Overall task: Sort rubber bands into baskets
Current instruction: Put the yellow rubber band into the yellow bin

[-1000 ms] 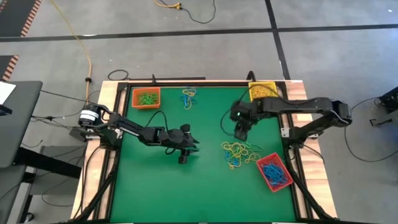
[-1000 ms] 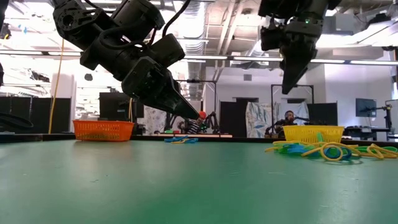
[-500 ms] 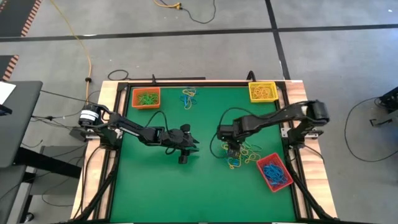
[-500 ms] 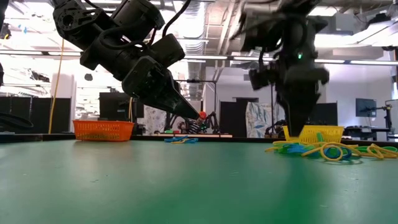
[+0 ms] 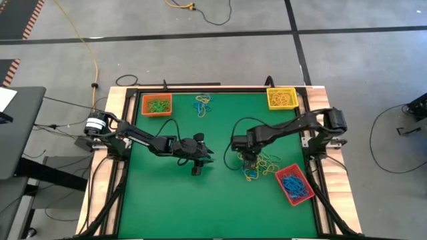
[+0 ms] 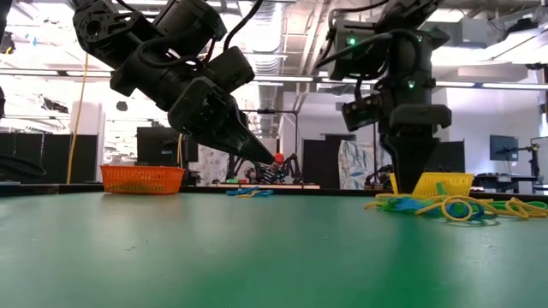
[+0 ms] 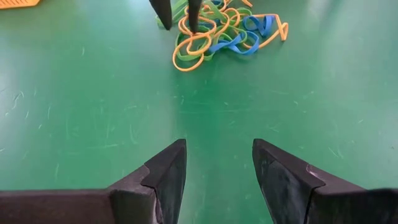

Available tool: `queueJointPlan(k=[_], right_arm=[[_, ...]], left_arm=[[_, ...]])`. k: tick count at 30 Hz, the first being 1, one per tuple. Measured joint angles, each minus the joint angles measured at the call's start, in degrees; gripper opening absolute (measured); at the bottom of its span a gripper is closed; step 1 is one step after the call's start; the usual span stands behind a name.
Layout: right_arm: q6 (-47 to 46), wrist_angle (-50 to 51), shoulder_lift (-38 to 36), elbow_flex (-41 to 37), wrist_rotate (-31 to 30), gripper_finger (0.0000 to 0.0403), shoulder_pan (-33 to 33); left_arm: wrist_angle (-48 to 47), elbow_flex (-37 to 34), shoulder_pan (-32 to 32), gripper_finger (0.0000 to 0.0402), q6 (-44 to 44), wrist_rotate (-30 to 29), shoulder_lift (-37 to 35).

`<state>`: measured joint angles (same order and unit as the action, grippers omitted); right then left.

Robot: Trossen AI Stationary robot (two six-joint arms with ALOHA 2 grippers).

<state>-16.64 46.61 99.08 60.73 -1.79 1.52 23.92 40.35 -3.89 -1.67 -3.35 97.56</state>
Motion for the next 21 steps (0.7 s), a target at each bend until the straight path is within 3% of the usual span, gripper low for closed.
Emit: queueJointPlan(k=[9, 21], right_arm=[[0.41, 0.24, -0.8, 0.0, -0.96, 0.0072, 0.09], [-1.39, -4.39, -0.82, 0.0, 6.13, 0.0085, 1.2]], left_arm=[[0.0, 0.0, -0.01, 0.0175, 0.0, 0.0, 0.0], [0.0, 0.01, 0.01, 0.0175, 0.16, 0.02, 0.0]])
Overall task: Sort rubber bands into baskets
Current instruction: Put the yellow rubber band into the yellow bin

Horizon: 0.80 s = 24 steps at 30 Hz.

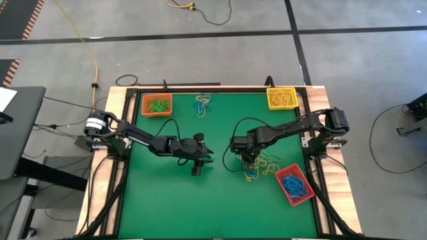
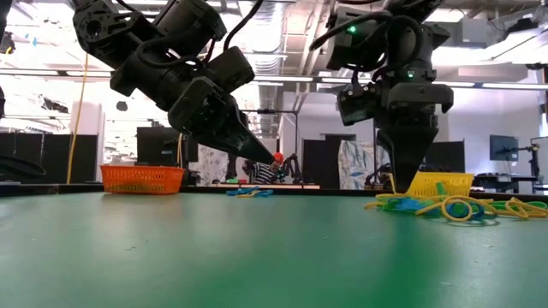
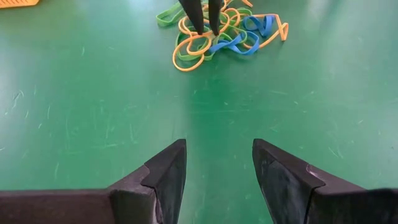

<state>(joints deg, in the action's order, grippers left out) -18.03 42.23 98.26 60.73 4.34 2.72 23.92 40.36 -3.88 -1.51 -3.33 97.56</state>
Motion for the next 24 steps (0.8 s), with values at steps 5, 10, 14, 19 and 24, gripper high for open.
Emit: queueJointPlan(k=[5, 10, 14, 19, 24], right_arm=[[-1.47, 0.81, -0.02, 0.0, -0.6, 0.0107, -0.33], [-1.48, 1.06, -0.02, 0.0, -1.18, 0.0131, -0.61], [-1.5, 0.98, -0.02, 0.0, -0.55, 0.0135, -0.46], [-1.53, 0.15, 0.27, 0.02, -0.31, 0.0126, -0.09], [-1.63, -2.73, 0.37, -1.63, -0.23, 0.0113, -0.17]], left_arm=[[0.0, -0.01, 0.0, 0.0175, -0.12, -0.01, 0.0], [0.0, 0.0, -0.02, 0.0175, -0.14, 0.0, 0.0], [0.0, -0.01, -0.01, 0.0175, -0.16, 0.0, 0.0], [0.0, -0.02, 0.0, 0.0175, -0.16, 0.0, 0.0], [0.0, -0.02, -0.02, 0.0175, -0.16, 0.0, 0.0]])
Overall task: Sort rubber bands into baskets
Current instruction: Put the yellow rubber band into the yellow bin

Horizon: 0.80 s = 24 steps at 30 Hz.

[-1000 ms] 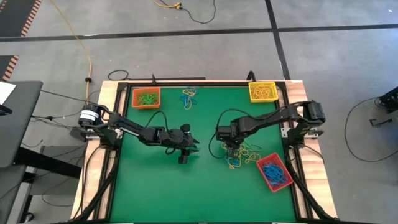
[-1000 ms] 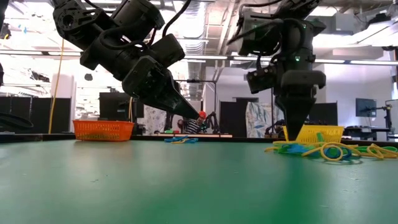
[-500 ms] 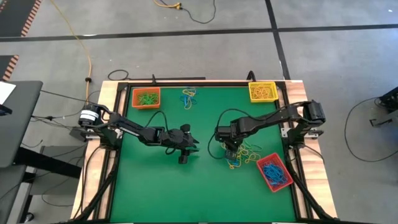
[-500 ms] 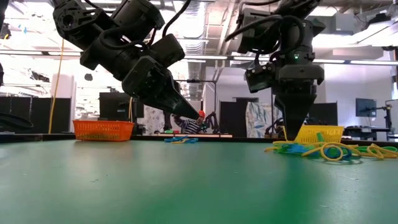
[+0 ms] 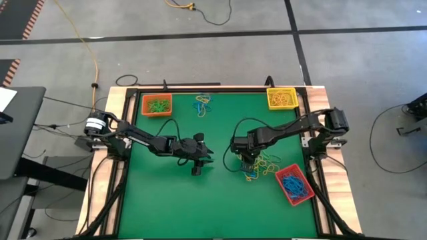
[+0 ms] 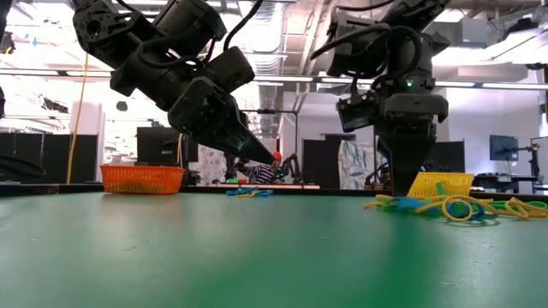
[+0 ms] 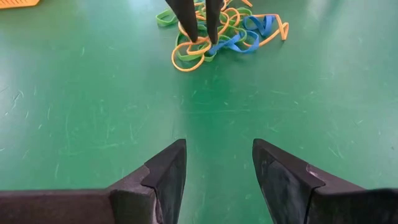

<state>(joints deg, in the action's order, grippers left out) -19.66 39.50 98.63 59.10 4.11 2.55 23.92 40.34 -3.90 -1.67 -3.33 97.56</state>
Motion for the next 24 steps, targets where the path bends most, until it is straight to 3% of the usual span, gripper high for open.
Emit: queueJointPlan(k=[6, 13, 24], right_arm=[[0.3, 1.13, 0.04, -0.27, -0.99, 0.009, 0.06], [2.59, 1.19, 0.03, -0.27, -1.49, 0.0014, 0.11], [3.06, 5.89, -5.96, 2.1, -7.11, 0.0012, 1.28]], left_arm=[[0.0, 0.02, 0.0, 0.0175, 0.28, 0.0, 0.0], [0.09, 0.0, 0.01, 0.0175, 0.2, 0.0, 0.0], [0.2, 0.02, 0.0, 0.0175, 0.33, 0.0, 0.0]])
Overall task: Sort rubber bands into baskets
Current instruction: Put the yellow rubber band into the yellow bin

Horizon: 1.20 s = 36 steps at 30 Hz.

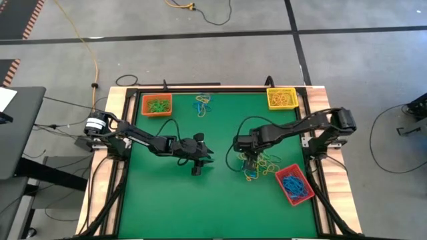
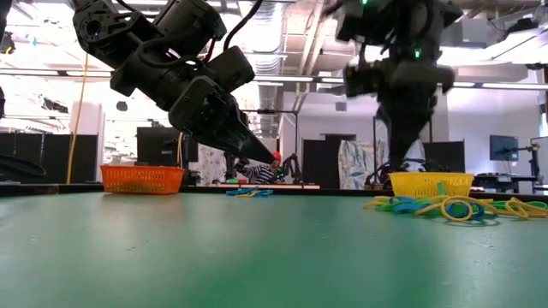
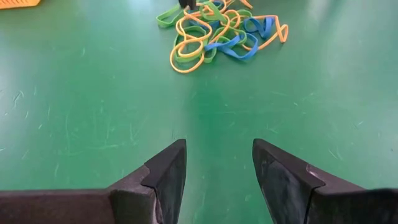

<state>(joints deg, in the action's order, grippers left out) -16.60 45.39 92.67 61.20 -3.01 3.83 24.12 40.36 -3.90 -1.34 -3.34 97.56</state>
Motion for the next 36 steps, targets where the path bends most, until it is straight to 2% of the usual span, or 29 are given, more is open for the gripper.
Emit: queueJointPlan(k=[4, 7, 14, 19, 26, 33, 36], right_arm=[[-1.76, 0.1, -3.57, 0.14, 0.04, 0.0014, 0.52], [-4.02, -0.07, -3.8, 0.14, 0.02, 0.0034, 0.94], [-4.67, -0.47, 2.51, -0.76, 1.4, 0.0115, 2.25], [-4.73, 1.83, 7.5, -0.77, 1.4, 0.0138, 2.5], [-3.16, 1.64, 9.63, -0.71, 1.57, 0.0112, 2.52], [-2.88, 2.6, 5.12, -0.78, -0.11, 0.0015, 2.54], [-2.87, 2.64, 2.4, -0.78, -1.56, 0.0018, 2.54]], left_arm=[[1.03, 0.0, 0.02, 0.0175, -0.12, -0.01, 0.0], [2.15, 0.0, 0.0, 0.0175, -0.15, -0.02, 0.0], [3.25, -0.01, 0.01, 0.0175, 0.02, -0.01, 0.0], [3.23, 0.0, 0.02, 0.0175, 0.59, 0.07, 0.0], [3.18, 0.0, 0.01, 0.0175, 0.69, 0.11, 0.0], [3.19, 0.0, 0.0, 0.0175, 0.68, 0.11, 0.0], [3.19, 0.0, 0.01, 0.0175, 0.64, 0.11, 0.0]])
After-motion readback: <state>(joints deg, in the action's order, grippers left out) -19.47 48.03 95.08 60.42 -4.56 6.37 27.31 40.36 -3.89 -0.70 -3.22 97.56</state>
